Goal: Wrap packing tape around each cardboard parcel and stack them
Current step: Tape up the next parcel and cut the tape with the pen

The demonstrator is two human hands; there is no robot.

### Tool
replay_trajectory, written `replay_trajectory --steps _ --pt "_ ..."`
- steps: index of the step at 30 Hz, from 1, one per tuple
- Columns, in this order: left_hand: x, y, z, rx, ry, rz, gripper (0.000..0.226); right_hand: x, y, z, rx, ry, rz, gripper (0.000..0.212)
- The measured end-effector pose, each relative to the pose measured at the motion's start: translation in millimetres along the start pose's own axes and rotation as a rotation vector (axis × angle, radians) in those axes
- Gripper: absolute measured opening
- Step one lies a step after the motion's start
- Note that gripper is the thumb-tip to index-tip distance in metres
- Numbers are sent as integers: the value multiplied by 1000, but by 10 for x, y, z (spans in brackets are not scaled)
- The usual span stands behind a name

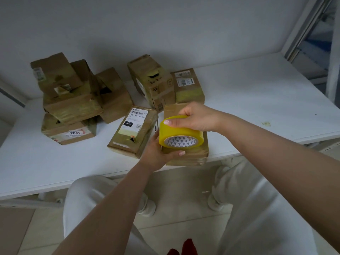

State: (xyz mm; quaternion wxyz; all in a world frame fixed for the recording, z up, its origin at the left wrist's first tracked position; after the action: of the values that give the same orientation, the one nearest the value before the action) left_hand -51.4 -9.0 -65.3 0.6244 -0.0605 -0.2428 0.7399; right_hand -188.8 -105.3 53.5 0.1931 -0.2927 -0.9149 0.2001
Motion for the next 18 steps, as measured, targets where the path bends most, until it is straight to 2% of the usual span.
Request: replay_trajectory --steps 1,4,7,10,15,18 --pt "-3 -10 -6 -57 5 -3 80 11 -22 -41 54 1 -5 55" --pt "3 -20 17 -167 -1 -44 99 180 -333 -98 183 70 11 54" --pt "16 6 51 -146 19 -73 105 402 -669 133 268 237 41 59" --pt "12 32 50 -119 44 -87 106 467 -677 500 384 373 26 54" --pt "25 29 60 -82 23 -103 107 403 -493 886 380 450 27 63" --pt "36 34 77 -54 21 -107 107 367 -411 1000 337 472 25 59"
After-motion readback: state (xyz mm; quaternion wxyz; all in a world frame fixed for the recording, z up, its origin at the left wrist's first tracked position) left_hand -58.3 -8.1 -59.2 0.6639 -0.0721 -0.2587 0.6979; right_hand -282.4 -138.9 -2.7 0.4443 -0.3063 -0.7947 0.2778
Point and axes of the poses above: each hand's wrist, its own x-axis away from the middle knuckle, its own y-axis out of the palm, z = x × y, the point moved 3 cm from there along -x, towards the middle knuckle, and after that the axes turned 3 degrees about -x, right-handed, at the moved point
